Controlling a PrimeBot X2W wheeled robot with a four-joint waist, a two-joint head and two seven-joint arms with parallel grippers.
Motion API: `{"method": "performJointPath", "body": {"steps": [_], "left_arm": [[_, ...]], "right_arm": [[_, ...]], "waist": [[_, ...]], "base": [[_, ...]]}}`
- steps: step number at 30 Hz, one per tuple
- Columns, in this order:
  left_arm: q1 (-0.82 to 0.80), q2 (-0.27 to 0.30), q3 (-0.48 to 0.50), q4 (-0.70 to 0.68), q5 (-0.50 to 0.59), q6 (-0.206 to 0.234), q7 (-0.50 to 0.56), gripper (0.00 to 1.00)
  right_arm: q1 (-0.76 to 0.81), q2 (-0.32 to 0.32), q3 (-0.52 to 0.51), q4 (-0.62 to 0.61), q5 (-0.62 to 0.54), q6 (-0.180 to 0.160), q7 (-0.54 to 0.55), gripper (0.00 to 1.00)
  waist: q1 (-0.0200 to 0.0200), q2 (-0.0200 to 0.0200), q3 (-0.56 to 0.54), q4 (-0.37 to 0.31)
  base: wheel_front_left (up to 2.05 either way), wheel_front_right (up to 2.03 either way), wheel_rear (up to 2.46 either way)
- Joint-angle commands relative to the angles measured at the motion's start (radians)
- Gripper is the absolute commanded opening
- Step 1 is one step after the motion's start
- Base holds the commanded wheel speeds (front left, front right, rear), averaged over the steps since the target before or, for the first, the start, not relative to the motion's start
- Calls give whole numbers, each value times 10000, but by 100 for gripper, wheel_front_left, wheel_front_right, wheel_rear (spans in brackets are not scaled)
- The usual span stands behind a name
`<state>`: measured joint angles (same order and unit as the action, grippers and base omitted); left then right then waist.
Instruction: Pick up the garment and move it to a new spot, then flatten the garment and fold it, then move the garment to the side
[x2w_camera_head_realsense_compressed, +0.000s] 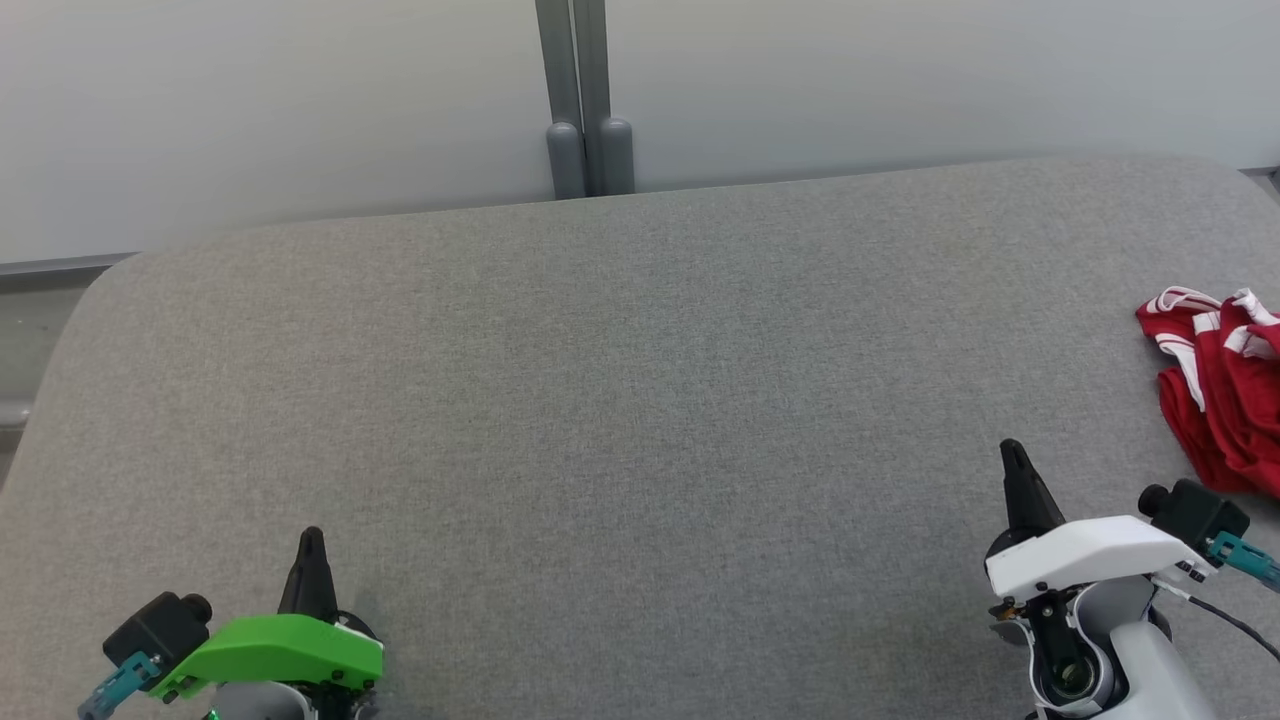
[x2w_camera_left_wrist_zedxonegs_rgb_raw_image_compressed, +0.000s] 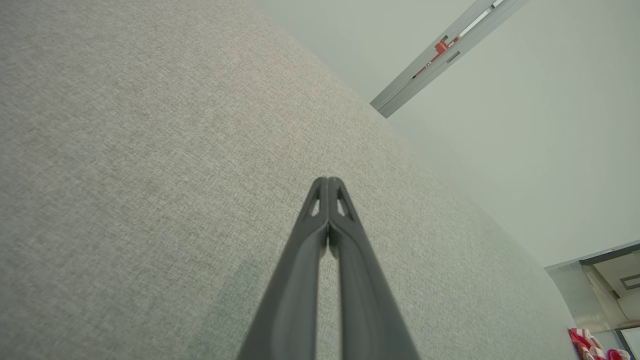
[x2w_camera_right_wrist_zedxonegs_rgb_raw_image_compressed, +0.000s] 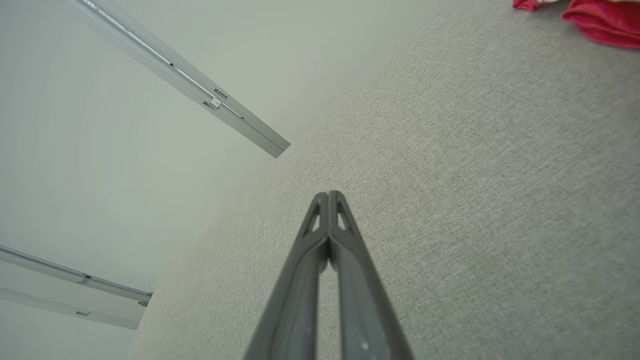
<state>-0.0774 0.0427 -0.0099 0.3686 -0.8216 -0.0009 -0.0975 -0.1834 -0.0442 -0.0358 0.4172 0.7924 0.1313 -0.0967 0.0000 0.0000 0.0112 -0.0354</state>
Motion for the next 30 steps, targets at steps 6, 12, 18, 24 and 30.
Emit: {"method": "performJointPath", "body": {"steps": [6,12,18,24,30], "left_arm": [[-234,61,182,-277,-975,-190,250,0],[-256,66,292,-379,-1679,-303,438,0],[-276,70,392,-470,-2338,-413,613,0],[-290,76,493,-563,-2962,-520,784,0],[-309,80,587,-649,-3560,-623,955,0]], "right_arm": [[40,-54,-119,-353,992,-1,260,0],[115,-57,-186,-497,1725,0,449,0],[196,-60,-253,-632,2410,-1,628,0],[250,-63,-316,-761,3059,-1,796,0],[314,-66,-373,-883,3676,-1,963,0]], "waist": [[0,0,-6,26],[0,0,-11,50],[0,0,-17,74],[0,0,-22,99],[0,0,-28,123]], "base": [[0,0,0],[0,0,0],[0,0,0],[0,0,0],[0,0,0]]}}
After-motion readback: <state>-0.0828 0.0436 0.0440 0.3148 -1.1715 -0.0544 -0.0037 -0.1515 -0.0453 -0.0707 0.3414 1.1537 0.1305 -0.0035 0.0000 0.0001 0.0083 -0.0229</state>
